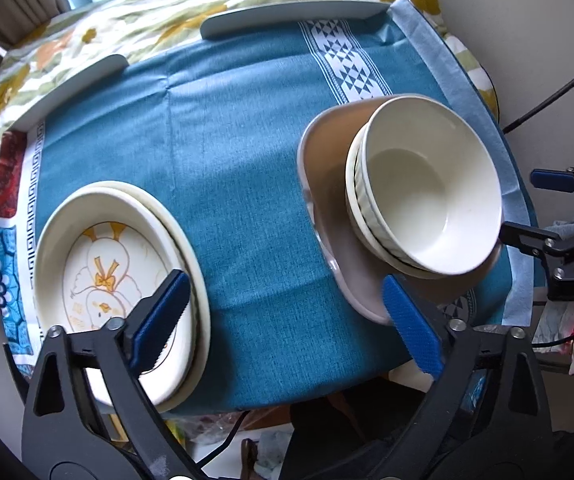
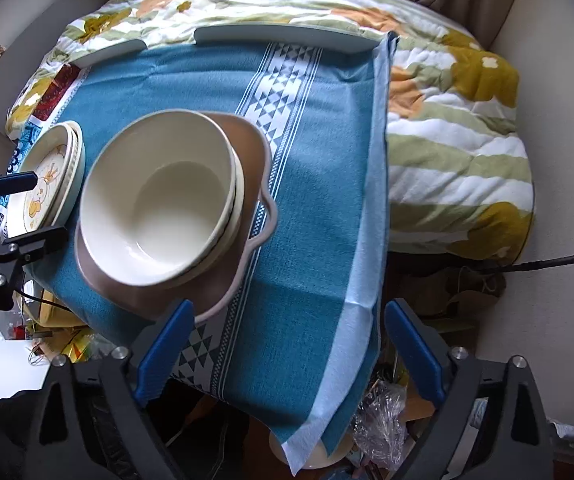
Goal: Organize plates and bowls
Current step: 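Grasp the pink square dish rim holding the bowls with right gripper, then carry the pink dish with bowls over the plate stack and lower it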
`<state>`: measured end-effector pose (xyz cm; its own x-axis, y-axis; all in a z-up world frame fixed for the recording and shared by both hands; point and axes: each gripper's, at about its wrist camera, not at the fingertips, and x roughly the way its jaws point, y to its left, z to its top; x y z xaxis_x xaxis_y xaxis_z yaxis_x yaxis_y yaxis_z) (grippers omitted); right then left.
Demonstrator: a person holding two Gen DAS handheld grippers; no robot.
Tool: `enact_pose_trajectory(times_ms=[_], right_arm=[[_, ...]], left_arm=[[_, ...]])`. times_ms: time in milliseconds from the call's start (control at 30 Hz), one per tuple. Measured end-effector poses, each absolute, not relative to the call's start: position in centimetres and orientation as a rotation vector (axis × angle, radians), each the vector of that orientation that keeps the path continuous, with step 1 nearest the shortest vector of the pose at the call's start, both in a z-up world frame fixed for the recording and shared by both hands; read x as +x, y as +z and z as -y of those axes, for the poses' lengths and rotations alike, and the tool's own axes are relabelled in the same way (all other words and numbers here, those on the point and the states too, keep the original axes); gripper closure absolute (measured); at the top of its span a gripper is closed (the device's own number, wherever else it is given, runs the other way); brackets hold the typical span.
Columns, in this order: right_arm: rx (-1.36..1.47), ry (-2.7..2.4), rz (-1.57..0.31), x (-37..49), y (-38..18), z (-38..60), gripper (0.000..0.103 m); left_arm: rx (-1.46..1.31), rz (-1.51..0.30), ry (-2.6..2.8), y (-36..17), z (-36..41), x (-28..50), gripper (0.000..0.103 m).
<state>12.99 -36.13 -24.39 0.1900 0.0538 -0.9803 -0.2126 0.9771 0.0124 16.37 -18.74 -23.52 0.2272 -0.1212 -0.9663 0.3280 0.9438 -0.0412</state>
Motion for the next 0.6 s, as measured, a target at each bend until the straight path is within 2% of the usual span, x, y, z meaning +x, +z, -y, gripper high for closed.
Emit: enact_pose_trajectory(times_ms=[67, 100, 233, 267, 400, 433, 600], right_arm=[[-0.114, 0.222, -1.395, 13.5, -25.0, 35.8, 0.031], [-0.117, 0.234, -1.411, 13.8, -25.4, 35.6, 0.04], [-0.183, 0.282, -1.45, 14.4, -26.5, 34.0, 0.054], [-0.191, 0.29, -1.46, 14.6, -27.0, 33.7, 0.056], [-0.159, 0.319, -1.47, 15.1, -28.2, 33.7, 0.069], [-0.152, 0.322, -1.465, 15.1, -28.5, 33.8, 0.07], [-0.108, 0.372, -1.42, 14.6, -29.8, 33.8, 0.084]], left_arm=[[0.191, -1.336, -0.32, -24.3, 19.1, 16.7, 0.02], [0.188, -1.352, -0.327, -24.8, 19.2, 16.9, 0.025], [0.162, -1.396, -0.359, -26.6, 19.8, 17.3, 0.043], [0.144, -1.401, -0.369, -27.0, 19.8, 17.4, 0.046], [0.1, -1.412, -0.423, -28.1, 20.6, 17.7, 0.071], [0.089, -1.414, -0.433, -28.3, 20.7, 17.8, 0.077], [0.075, -1.397, -0.439, -29.3, 21.5, 17.8, 0.092]])
